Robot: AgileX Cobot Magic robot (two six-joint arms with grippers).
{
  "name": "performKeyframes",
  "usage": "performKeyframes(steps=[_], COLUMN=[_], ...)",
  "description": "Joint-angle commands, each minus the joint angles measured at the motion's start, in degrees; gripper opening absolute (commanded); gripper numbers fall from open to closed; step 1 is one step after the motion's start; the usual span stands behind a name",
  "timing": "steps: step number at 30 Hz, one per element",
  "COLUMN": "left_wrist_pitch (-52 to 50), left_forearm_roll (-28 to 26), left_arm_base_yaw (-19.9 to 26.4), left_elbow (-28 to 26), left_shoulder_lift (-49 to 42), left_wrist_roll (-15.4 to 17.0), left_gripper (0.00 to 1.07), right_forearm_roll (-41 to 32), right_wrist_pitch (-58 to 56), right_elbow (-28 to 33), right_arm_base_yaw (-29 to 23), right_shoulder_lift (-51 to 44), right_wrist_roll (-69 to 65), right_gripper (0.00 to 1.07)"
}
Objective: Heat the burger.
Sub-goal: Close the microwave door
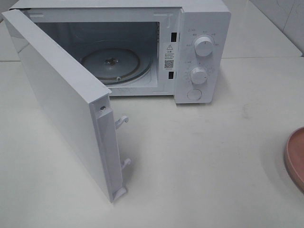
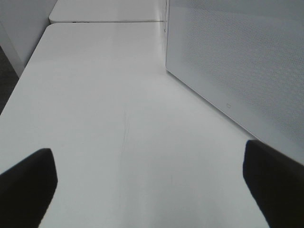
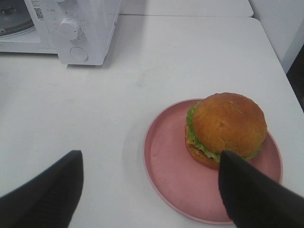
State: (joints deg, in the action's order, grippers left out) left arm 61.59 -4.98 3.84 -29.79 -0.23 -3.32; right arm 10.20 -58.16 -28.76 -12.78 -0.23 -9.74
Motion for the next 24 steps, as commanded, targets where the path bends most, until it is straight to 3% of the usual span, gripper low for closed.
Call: performKeyframes(steps=[1, 24], left_wrist_pitch=[-0.5, -0.9], left_forearm_roll=[0.0, -0.7], left_arm_base_yaw=[0.1, 0.1], left_elbow=[0.2, -0.1], left_shoulder_lift=[-0.3, -0.4], left_wrist_roll=[0.3, 0.5], left_gripper=[1.0, 0.97], right_forearm_roll=[-0.2, -0.2], right_wrist_pitch=[0.7, 0.7], right_elbow=[0.2, 0.2], right_arm_base_yaw=[0.1, 0.1], right_shoulder_lift=[-1.6, -1.6], right_wrist_roll=[0.7, 0.7], right_gripper=[0.76, 0.76])
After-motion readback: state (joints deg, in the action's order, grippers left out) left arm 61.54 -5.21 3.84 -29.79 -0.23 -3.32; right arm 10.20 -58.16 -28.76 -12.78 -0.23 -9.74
